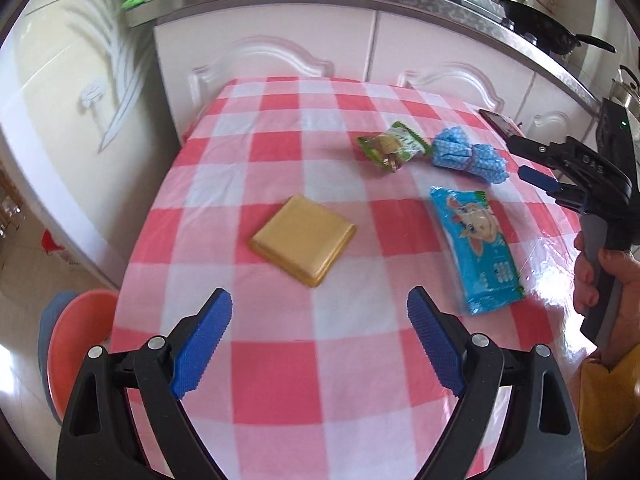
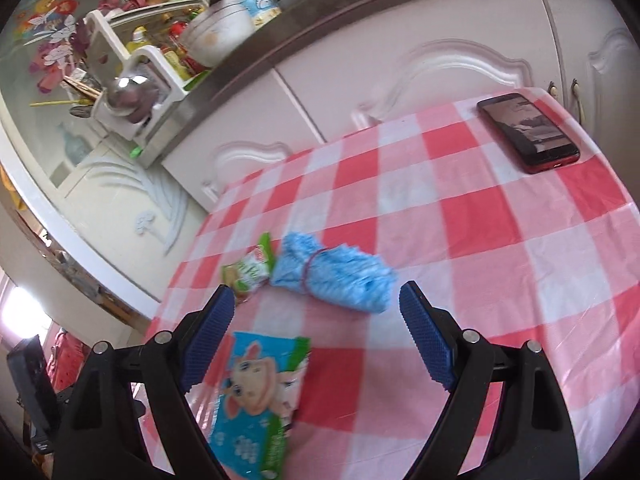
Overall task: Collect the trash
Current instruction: 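Move both open tools back over the table items, then grasp the green snack packet with the left tool while the right tool grasps the blue cloth bundle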
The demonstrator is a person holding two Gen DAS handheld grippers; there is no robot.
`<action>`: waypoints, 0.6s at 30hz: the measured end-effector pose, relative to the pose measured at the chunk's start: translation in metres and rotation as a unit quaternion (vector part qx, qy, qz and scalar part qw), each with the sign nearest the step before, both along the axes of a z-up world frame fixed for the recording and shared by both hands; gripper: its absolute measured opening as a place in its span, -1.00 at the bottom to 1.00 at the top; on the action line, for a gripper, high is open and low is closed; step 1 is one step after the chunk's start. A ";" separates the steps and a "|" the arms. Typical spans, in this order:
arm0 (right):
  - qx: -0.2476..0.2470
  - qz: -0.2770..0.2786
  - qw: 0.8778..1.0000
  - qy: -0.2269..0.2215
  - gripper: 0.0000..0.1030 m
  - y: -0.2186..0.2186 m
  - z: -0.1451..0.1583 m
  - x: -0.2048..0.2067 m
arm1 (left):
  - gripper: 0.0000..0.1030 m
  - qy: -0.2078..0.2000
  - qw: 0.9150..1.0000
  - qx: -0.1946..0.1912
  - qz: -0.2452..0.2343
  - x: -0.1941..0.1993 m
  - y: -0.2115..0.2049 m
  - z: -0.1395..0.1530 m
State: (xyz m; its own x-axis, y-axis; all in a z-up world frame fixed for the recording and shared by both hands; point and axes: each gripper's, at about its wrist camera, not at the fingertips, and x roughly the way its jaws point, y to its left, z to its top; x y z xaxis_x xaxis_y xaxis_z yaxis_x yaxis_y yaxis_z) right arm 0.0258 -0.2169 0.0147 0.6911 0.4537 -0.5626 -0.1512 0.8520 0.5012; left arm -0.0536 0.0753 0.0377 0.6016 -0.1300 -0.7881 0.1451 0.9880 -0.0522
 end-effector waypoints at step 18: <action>-0.038 0.003 0.999 0.006 0.65 0.004 -0.009 0.023 | 0.72 -0.018 0.992 -0.010 -0.121 0.137 -0.077 -0.002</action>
